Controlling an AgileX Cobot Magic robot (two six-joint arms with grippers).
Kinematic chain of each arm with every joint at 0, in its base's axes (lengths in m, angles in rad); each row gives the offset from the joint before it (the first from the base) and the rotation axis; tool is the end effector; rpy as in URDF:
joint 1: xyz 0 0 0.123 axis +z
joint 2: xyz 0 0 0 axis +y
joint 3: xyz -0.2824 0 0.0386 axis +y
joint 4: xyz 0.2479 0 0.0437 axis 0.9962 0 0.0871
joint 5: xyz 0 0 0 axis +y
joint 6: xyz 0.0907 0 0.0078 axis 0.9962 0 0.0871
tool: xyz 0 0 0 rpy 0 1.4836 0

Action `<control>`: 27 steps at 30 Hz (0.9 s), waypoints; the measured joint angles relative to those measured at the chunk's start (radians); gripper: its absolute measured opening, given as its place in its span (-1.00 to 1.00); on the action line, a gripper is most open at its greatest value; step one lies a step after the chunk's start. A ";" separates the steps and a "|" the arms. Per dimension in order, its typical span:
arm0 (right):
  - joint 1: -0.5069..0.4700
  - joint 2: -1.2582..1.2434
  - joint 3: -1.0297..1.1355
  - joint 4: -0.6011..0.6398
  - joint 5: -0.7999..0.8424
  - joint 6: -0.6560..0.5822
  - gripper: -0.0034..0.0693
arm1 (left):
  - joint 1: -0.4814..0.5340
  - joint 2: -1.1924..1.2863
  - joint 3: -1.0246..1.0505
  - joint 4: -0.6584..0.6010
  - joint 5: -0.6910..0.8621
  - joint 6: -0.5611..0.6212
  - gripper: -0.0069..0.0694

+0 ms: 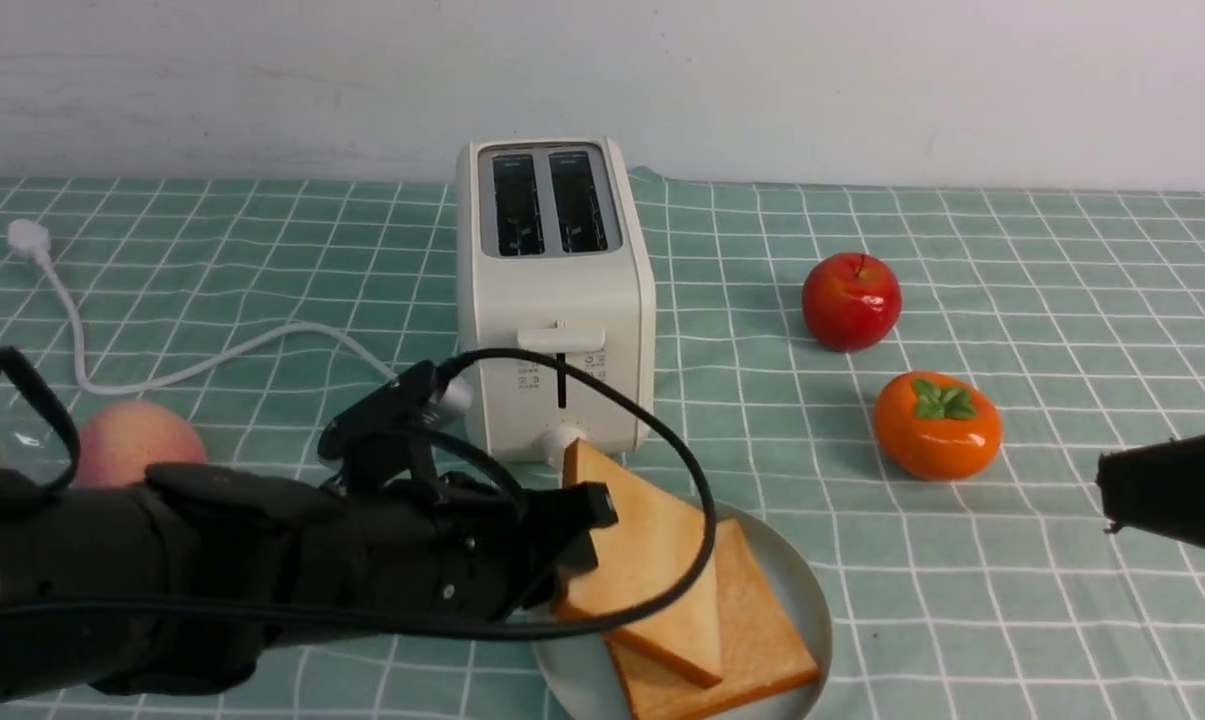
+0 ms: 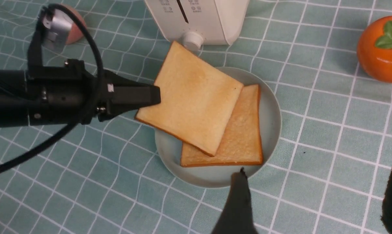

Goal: Take toasted bread from bread machine on blue coffee table place on plate.

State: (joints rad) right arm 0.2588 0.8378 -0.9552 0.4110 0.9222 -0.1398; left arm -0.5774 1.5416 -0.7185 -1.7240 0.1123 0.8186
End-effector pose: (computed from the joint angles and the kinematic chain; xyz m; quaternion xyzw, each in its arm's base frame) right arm 0.1357 0.0659 0.3771 -0.1324 0.8825 0.2228 0.3925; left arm 0.2450 -0.1718 0.1948 -0.1263 0.9007 -0.3160 0.2701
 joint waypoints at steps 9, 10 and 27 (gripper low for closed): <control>0.000 0.000 0.000 -0.036 0.026 -0.009 0.46 | -0.005 -0.085 0.000 -0.005 -0.264 0.150 0.59; 0.000 0.000 0.000 -0.048 0.029 -0.011 0.39 | -0.005 -0.104 0.000 -0.008 -0.295 0.177 0.69; -0.003 -0.577 0.440 -0.291 -0.244 0.199 -0.95 | -0.016 -0.647 0.191 0.087 0.470 0.420 -0.85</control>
State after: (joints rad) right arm 0.2554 0.2605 -0.5150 0.1201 0.6779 0.0590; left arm -0.5935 0.8945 -0.5271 -1.6371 0.5824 1.2391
